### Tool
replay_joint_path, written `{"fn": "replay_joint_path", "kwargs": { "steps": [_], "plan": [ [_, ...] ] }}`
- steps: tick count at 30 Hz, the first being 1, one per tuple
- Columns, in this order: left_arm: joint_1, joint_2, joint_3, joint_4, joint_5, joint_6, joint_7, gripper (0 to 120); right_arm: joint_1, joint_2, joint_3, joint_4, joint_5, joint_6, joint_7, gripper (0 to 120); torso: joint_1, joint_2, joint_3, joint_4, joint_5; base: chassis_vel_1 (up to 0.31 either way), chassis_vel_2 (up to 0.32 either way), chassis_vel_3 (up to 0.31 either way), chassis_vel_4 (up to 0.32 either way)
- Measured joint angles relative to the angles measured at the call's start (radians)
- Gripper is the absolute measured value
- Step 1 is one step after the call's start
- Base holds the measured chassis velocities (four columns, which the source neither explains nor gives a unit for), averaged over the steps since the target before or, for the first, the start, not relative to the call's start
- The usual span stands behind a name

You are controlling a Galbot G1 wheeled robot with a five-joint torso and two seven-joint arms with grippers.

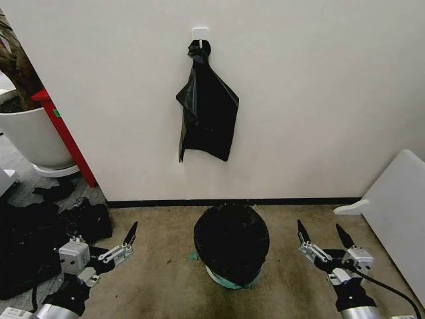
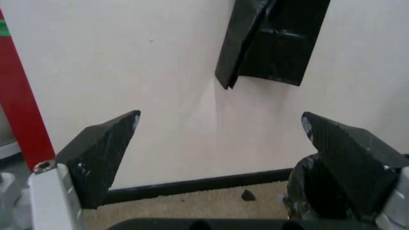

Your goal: Place the garbage bag over the trash bin.

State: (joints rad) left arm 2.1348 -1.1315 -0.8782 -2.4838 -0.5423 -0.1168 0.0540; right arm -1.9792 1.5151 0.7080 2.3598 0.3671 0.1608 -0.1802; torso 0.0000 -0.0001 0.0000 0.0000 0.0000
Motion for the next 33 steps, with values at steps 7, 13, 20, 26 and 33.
{"fn": "replay_joint_path", "kwargs": {
  "steps": [7, 13, 20, 26, 33],
  "plan": [
    [-0.007, 0.01, 0.009, 0.0, -0.002, 0.004, -0.004, 100, 0.0, 0.001, -0.003, 0.0, 0.0, 0.0, 0.0, 100, 0.0, 0.0, 0.0, 0.0, -0.0001, 0.0, 0.0, 0.0, 0.0],
    [-0.01, 0.013, 0.016, 0.0, -0.002, 0.007, -0.004, 100, 0.0, 0.003, -0.007, 0.0, -0.001, 0.0, -0.001, 100, 0.0, 0.0, 0.0, 0.0, -0.0001, 0.0, 0.0, 0.0, 0.0],
    [-0.069, 0.063, 0.077, 0.0, 0.006, 0.054, -0.038, 100, 0.0, 0.007, -0.017, 0.001, -0.003, 0.0, -0.001, 100, 0.0, 0.0, 0.0, 0.0001, -0.0001, 0.0, 0.0, 0.0, 0.0],
    [-0.197, 0.148, 0.183, 0.011, -0.014, 0.129, -0.092, 100, -0.006, 0.008, -0.018, 0.018, -0.004, -0.008, 0.009, 100, 0.0, 0.0, 0.0, 0.0002, 0.0, 0.0, 0.0, 0.0, 0.0],
    [-0.388, 0.284, 0.355, 0.117, -0.044, 0.175, -0.133, 100, -0.011, 0.005, -0.049, 0.045, -0.035, -0.055, 0.152, 100, 0.0, 0.0, 0.0, -0.0002, -0.0002, 0.0, 0.0, 0.0, 0.0]
  ]
}}
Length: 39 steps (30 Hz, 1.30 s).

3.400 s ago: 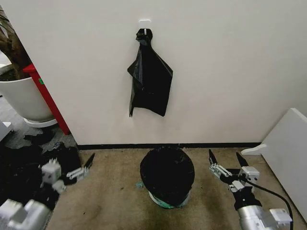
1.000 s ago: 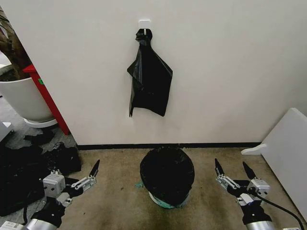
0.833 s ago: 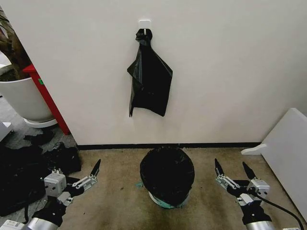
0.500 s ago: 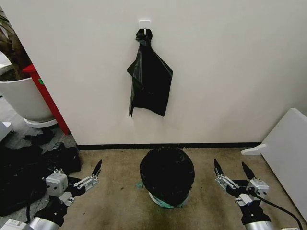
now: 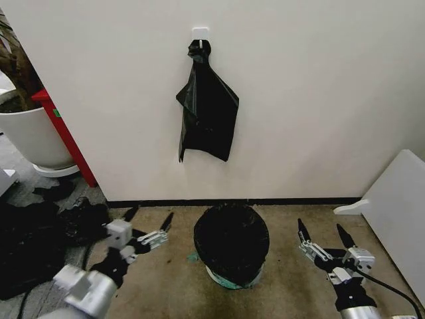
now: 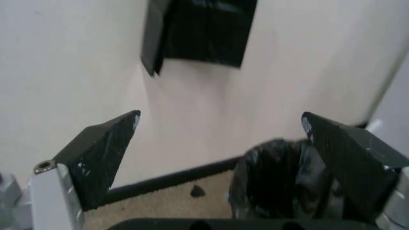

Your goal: Place the garbage bag over the trash bin.

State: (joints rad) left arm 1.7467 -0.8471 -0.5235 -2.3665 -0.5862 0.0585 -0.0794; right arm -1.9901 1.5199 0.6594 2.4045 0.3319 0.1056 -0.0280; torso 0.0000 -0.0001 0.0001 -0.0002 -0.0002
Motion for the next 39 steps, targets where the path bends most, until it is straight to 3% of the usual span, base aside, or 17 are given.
{"fn": "replay_joint_path", "kwargs": {
  "steps": [9, 12, 16, 17, 21, 29, 39],
  "plan": [
    [-0.22, 0.052, 0.127, 0.125, 0.02, 0.08, -0.043, 100, 0.026, -0.055, -0.087, 0.037, -0.027, -0.096, 0.143, 100, 0.0, 0.0, 0.0, 0.0004, 0.0, 0.0, 0.0, 0.0, 0.0],
    [-0.337, 0.054, 0.24, 0.148, 0.029, 0.124, -0.057, 100, 0.03, -0.074, -0.106, 0.047, -0.016, -0.143, 0.169, 100, 0.0, 0.0, 0.0, 0.0002, 0.0001, 0.0, 0.0, 0.0, 0.0],
    [-0.498, 0.032, 0.46, 0.194, 0.084, 0.217, -0.124, 100, 0.025, -0.095, -0.122, 0.034, 0.004, -0.163, 0.184, 100, 0.0, 0.0, 0.0, 0.0002, -0.0002, 0.0, 0.0, 0.0, 0.0],
    [-0.498, 0.032, 0.46, 0.194, 0.084, 0.217, -0.124, 100, 0.025, -0.095, -0.122, 0.034, 0.004, -0.163, 0.184, 100, 0.0, 0.0, 0.0, 0.0002, -0.0002, 0.0, 0.0, 0.0, 0.0],
    [-0.661, -0.006, 0.61, 0.268, 0.169, 0.324, -0.249, 100, 0.044, -0.111, -0.117, -0.001, 0.016, -0.165, 0.188, 100, 0.0, 0.0, 0.0, -0.0001, 0.0001, 0.0, 0.0, 0.0, 0.0],
    [-0.8, -0.044, 0.734, 0.345, 0.191, 0.421, -0.335, 100, 0.085, -0.121, -0.103, -0.046, 0.034, -0.165, 0.196, 100, 0.0, 0.0, 0.0, 0.0001, 0.0002, 0.0, 0.0, 0.0, 0.0],
    [-0.858, -0.063, 0.846, 0.414, 0.137, 0.441, -0.33, 100, 0.102, -0.108, -0.106, -0.069, 0.037, -0.16, 0.198, 100, 0.0, 0.0, 0.0, 0.0002, 0.0003, 0.0, 0.0, 0.0, 0.0]
  ]
}}
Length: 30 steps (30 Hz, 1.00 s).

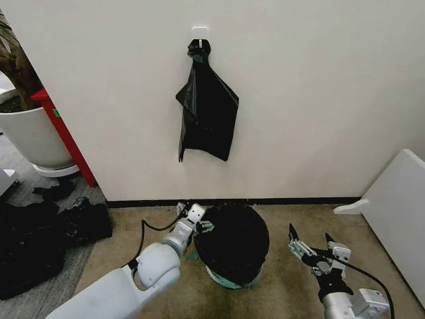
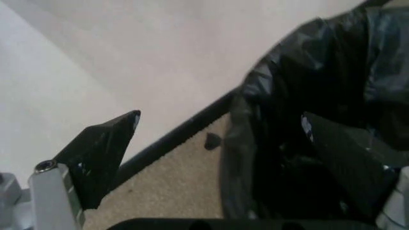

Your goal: Place the garbage bag over the trash bin.

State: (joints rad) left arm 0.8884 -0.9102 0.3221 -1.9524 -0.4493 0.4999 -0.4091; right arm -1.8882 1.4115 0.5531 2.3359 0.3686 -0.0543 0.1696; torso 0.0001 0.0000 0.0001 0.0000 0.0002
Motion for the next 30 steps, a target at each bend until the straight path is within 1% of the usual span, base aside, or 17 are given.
{"fn": "replay_joint_path", "kwargs": {
  "steps": [2, 4, 6, 7, 12, 13, 14, 15, 19, 20, 26, 27, 30],
  "plan": [
    [-0.008, -0.003, 0.012, 0.007, -0.001, 0.004, -0.003, 99, 0.0, 0.0, 0.0, 0.0, 0.001, 0.0, 0.0, 100, 0.0, 0.0, 0.0, 0.0, -0.0001, 0.0, 0.0, 0.0, 0.0],
    [-0.022, -0.009, 0.03, 0.016, -0.002, 0.021, -0.018, 94, 0.001, -0.001, 0.002, -0.001, 0.004, 0.001, 0.001, 100, 0.0, 0.0, 0.0, 0.0, 0.0, 0.0, 0.0, 0.0, 0.0],
    [-0.028, -0.013, 0.039, 0.019, -0.008, 0.046, -0.028, 84, 0.001, -0.002, 0.004, -0.001, 0.006, 0.001, 0.001, 100, 0.0, 0.0, 0.0, 0.0, -0.0001, 0.0, 0.0, 0.0, 0.0],
    [-0.028, -0.013, 0.039, 0.019, -0.008, 0.046, -0.028, 84, 0.001, -0.002, 0.004, -0.001, 0.006, 0.001, 0.001, 100, 0.0, 0.0, 0.0, 0.0, -0.0001, 0.0, 0.0, 0.0, 0.0],
    [-0.032, -0.011, 0.049, 0.019, -0.023, 0.071, -0.052, 64, 0.001, -0.003, 0.008, -0.001, 0.01, 0.001, 0.002, 100, 0.0, 0.0, 0.0, 0.0, 0.0, 0.0, 0.0, 0.0, 0.0],
    [-0.032, -0.011, 0.049, 0.019, -0.023, 0.071, -0.052, 64, 0.001, -0.003, 0.008, -0.001, 0.01, 0.001, 0.002, 100, 0.0, 0.0, 0.0, 0.0, 0.0, 0.0, 0.0, 0.0, 0.0],
    [-0.033, -0.01, 0.051, 0.019, -0.025, 0.072, -0.057, 57, 0.001, -0.003, 0.009, -0.002, 0.011, 0.002, 0.002, 100, 0.0, 0.0, 0.0, 0.0, 0.0, 0.0, 0.0, 0.0, 0.0],
    [-0.033, -0.01, 0.052, 0.018, -0.026, 0.072, -0.059, 55, 0.001, -0.003, 0.009, -0.003, 0.011, 0.002, 0.002, 100, 0.0, 0.0, 0.0, 0.0, 0.0, 0.0, 0.0, 0.0, 0.0],
    [-0.037, -0.007, 0.053, 0.018, -0.038, 0.076, -0.069, 36, 0.003, 0.0, 0.007, -0.004, 0.012, 0.002, 0.002, 100, 0.0, 0.0, 0.0, 0.0, 0.0, 0.0, 0.0, 0.0, 0.0],
    [-0.037, -0.007, 0.053, 0.018, -0.038, 0.076, -0.069, 36, 0.003, 0.0, 0.007, -0.004, 0.012, 0.002, 0.002, 100, 0.0, 0.0, 0.0, 0.0, 0.0, 0.0, 0.0, 0.0, 0.0],
    [-0.039, -0.008, 0.056, 0.02, -0.046, 0.076, -0.076, 11, 0.003, 0.001, 0.007, -0.003, 0.016, 0.002, 0.002, 100, 0.0, 0.0, 0.0, 0.0, -0.0001, 0.0, 0.0, 0.0, 0.0],
    [-0.039, -0.008, 0.056, 0.02, -0.046, 0.076, -0.076, 11, 0.003, 0.001, 0.007, -0.003, 0.016, 0.002, 0.002, 100, 0.0, 0.0, 0.0, 0.0, -0.0001, 0.0, 0.0, 0.0, 0.0],
    [-0.041, -0.008, 0.06, 0.02, -0.047, 0.075, -0.077, 0, 0.003, 0.002, 0.009, -0.001, 0.018, 0.002, 0.002, 100, 0.0, 0.0, 0.0, 0.0, -0.0001, 0.0, 0.0, 0.0, 0.0]
  ]
}}
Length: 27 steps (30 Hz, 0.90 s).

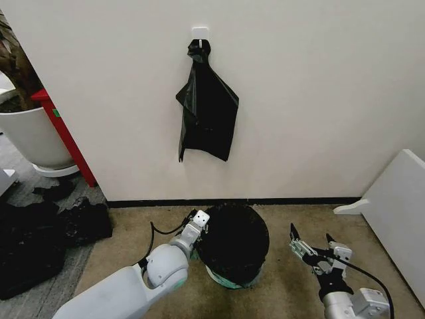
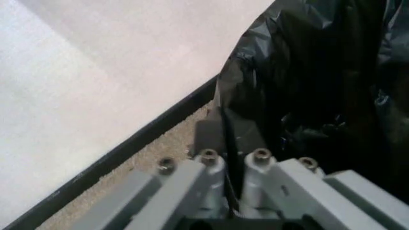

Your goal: Place the garbage bag over the trash bin.

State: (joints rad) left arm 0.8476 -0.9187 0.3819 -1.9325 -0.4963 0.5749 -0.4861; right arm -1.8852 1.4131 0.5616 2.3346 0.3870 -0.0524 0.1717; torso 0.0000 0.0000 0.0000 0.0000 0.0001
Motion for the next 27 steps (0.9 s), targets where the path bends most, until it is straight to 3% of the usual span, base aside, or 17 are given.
{"fn": "replay_joint_path", "kwargs": {
  "steps": [10, 15, 17, 19, 22, 27],
  "plan": [
    [-0.012, -0.004, 0.007, 0.002, -0.004, -0.017, 0.001, 0, -0.001, 0.001, 0.002, 0.002, 0.0, 0.0, 0.002, 100, 0.0, 0.0, 0.0, 0.0, -0.0001, 0.0, 0.0, 0.0, 0.0],
    [-0.012, 0.001, 0.011, -0.002, -0.005, -0.127, 0.049, 0, -0.001, 0.004, -0.001, 0.002, -0.003, 0.0, 0.003, 100, 0.0, 0.0, 0.0, 0.0, 0.0, 0.0, 0.0, 0.0, 0.0],
    [-0.009, 0.005, 0.011, 0.003, -0.007, -0.22, 0.097, 0, -0.001, 0.005, -0.002, 0.002, -0.004, 0.0, 0.003, 100, 0.0, 0.0, 0.0, 0.0, -0.0001, 0.0, 0.0, 0.0, 0.0],
    [-0.008, 0.005, 0.011, 0.005, -0.005, -0.242, 0.108, 0, -0.001, 0.005, -0.003, 0.002, -0.004, 0.0, 0.003, 100, 0.0, 0.0, 0.0, 0.0, -0.0001, 0.0, 0.0, 0.0, 0.0],
    [-0.009, 0.013, 0.01, 0.013, -0.016, -0.354, 0.18, 0, 0.0, 0.005, -0.005, 0.002, -0.004, 0.0, 0.003, 100, 0.0, 0.0, 0.0, 0.0001, -0.0001, 0.0, 0.0, 0.0, 0.0],
    [-0.017, 0.017, 0.009, 0.012, -0.042, -0.418, 0.236, 0, 0.0, 0.003, -0.003, 0.003, -0.003, 0.0, 0.004, 100, 0.0, 0.0, 0.0, 0.0, -0.0001, 0.0, 0.0, 0.0, 0.0]
  ]
}}
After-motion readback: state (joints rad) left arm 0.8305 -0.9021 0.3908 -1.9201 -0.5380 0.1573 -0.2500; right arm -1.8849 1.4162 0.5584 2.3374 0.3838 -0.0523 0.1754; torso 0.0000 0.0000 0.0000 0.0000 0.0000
